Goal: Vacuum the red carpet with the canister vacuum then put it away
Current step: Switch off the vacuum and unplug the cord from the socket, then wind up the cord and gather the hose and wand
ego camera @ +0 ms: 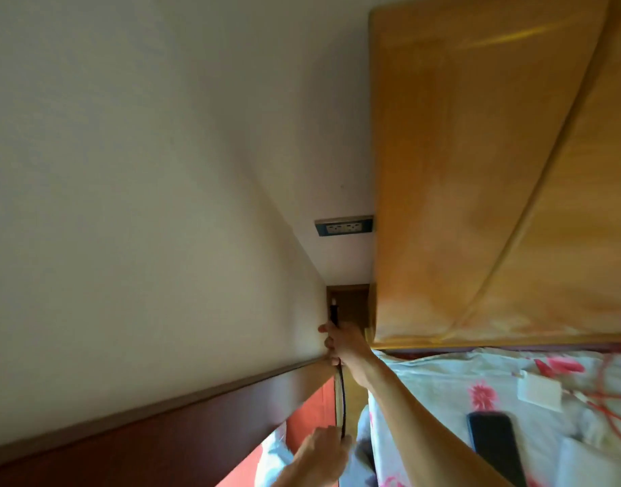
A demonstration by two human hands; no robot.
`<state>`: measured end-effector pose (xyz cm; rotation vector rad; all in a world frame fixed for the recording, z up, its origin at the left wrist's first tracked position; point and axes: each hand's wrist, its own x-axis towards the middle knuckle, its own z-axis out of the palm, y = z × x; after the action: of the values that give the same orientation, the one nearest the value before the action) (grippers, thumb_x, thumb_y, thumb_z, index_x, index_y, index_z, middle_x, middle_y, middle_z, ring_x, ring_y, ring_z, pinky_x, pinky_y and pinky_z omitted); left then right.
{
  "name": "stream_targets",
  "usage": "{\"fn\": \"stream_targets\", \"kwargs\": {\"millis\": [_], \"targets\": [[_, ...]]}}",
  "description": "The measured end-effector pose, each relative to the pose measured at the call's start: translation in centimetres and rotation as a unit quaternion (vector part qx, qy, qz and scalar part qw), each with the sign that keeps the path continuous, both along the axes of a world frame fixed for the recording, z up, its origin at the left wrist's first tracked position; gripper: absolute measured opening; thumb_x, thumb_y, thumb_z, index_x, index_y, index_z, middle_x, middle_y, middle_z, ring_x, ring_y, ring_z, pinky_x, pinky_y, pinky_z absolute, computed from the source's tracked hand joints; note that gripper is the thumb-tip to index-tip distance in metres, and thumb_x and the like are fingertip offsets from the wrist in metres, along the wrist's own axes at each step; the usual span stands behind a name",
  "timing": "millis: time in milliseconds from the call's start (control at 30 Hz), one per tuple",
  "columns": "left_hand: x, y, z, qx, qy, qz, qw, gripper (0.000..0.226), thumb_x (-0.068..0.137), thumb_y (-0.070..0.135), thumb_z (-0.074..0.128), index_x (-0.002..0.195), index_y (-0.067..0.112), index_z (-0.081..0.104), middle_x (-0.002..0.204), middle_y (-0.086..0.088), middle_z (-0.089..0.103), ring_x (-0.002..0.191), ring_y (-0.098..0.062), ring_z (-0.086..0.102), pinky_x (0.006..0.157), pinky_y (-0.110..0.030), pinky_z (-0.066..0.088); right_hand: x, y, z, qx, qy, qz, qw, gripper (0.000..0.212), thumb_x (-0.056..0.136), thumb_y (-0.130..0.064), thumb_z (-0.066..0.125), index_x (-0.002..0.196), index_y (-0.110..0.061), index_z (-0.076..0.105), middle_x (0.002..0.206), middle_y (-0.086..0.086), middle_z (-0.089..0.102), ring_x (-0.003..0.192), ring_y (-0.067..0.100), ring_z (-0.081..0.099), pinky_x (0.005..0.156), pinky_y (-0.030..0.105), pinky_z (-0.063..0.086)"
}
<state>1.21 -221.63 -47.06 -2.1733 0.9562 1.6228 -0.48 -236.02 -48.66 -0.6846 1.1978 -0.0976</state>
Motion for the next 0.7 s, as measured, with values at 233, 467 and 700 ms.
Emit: {"fn": "stream_targets", "kwargs": {"millis": [233, 467, 700], "targets": [[1.2, 1.3, 5.8, -0.032, 0.041, -0.131, 0.99, 0.045, 0.109, 0.031, 0.028, 0.123, -0.003, 0.054, 0.122, -0.028, 0.06, 0.113, -0.041, 0.056, 0.092, -0.044, 0.042, -5.2, 1.9, 8.7, -0.14, -0.046, 0.22, 0.964, 0.03, 0.101, -0.013, 0.041, 0.074, -0.015, 0.053, 0.043, -0.016, 0.047, 0.038, -0.002, 0.042, 0.046, 0.016, 0.027], [3.1, 2.3, 9.6, -0.074, 0.056, -0.289, 0.953, 0.058, 0.098, 0.061, 0.04, 0.106, 0.011, 0.067, 0.109, -0.016, 0.069, 0.103, -0.031, 0.062, 0.089, -0.039, 0.047, -11.6, 6.6, 14.6, -0.244, -0.011, 0.153, 0.957, 0.028, 0.103, -0.017, 0.044, 0.08, -0.014, 0.061, 0.048, -0.016, 0.046, 0.043, 0.0, 0.038, 0.047, 0.018, 0.028], [4.9, 3.6, 12.3, -0.177, 0.102, -0.415, 0.887, 0.047, 0.096, 0.051, 0.054, 0.075, 0.009, 0.054, 0.072, -0.011, 0.049, 0.071, -0.023, 0.045, 0.066, -0.038, 0.033, -14.7, 15.3, 16.2, -0.168, 0.029, -0.193, 0.966, 0.029, 0.104, -0.011, 0.038, 0.087, -0.006, 0.061, 0.044, -0.01, 0.038, 0.032, 0.0, 0.03, 0.034, 0.014, 0.024]]}}
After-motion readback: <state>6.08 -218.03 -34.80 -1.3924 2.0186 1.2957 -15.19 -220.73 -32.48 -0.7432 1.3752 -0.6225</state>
